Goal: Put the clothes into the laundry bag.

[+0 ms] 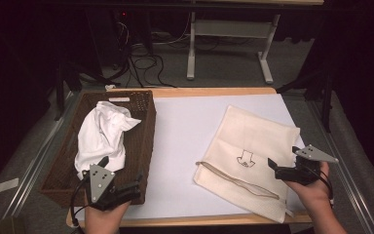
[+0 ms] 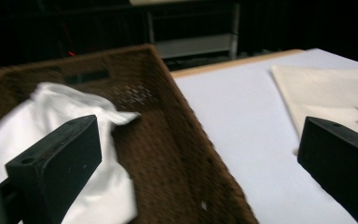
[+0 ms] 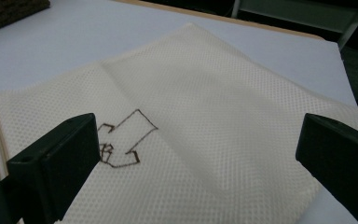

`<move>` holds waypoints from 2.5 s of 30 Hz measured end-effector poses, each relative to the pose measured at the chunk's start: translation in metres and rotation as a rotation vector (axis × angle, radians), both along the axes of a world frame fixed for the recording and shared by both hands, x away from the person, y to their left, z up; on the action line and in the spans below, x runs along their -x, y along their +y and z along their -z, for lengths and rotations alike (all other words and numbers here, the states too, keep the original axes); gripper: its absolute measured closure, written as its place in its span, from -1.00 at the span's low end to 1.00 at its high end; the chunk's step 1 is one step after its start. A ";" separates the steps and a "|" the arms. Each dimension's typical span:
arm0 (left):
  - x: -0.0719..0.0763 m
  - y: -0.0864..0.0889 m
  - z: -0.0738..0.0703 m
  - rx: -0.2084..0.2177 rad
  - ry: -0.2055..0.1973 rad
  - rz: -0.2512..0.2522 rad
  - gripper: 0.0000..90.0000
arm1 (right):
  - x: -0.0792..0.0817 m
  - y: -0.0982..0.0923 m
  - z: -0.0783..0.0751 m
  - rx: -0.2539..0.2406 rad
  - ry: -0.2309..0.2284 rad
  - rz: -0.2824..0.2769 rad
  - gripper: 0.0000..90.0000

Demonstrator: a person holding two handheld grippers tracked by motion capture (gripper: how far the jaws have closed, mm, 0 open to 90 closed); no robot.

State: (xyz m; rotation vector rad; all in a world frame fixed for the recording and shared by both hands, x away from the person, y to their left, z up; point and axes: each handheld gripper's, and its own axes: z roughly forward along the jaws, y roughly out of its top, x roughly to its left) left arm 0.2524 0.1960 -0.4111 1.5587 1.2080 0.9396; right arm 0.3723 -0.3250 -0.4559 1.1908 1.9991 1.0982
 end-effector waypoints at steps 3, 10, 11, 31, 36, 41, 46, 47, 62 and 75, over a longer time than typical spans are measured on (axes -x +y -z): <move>-0.007 0.009 -0.003 0.010 0.042 -0.011 -0.99 | -0.010 0.008 -0.001 -0.029 0.004 0.005 -0.99; -0.005 0.018 0.006 0.027 0.057 -0.058 -0.99 | 0.014 0.004 0.011 -0.034 -0.021 -0.031 -0.99; -0.004 0.018 0.007 0.031 0.058 -0.068 -0.99 | 0.018 0.001 0.014 -0.023 -0.016 -0.042 -0.99; -0.005 0.037 0.003 0.060 -0.012 -0.016 -0.95 | 0.030 -0.005 0.014 0.006 -0.023 0.003 -0.99; -0.011 0.043 -0.006 0.037 -0.019 -0.029 -0.95 | 0.035 -0.002 0.015 0.010 -0.031 -0.008 -0.99; -0.024 0.047 -0.009 0.010 -0.008 -0.044 -0.95 | 0.033 -0.004 0.017 0.007 -0.016 -0.021 -0.99; -0.043 0.045 -0.014 0.012 0.019 -0.047 -0.95 | 0.029 -0.012 0.018 -0.028 -0.007 -0.010 -0.99; -0.047 0.044 -0.015 0.019 0.025 -0.045 -0.95 | 0.028 -0.013 0.018 -0.036 -0.006 -0.008 -0.99; -0.113 0.055 -0.016 0.077 0.138 -0.057 -0.98 | 0.024 -0.022 0.019 -0.075 -0.002 0.000 -0.99; -0.162 0.084 0.018 -0.015 0.529 -0.130 -1.00 | 0.027 -0.019 0.018 -0.066 0.005 -0.005 -0.98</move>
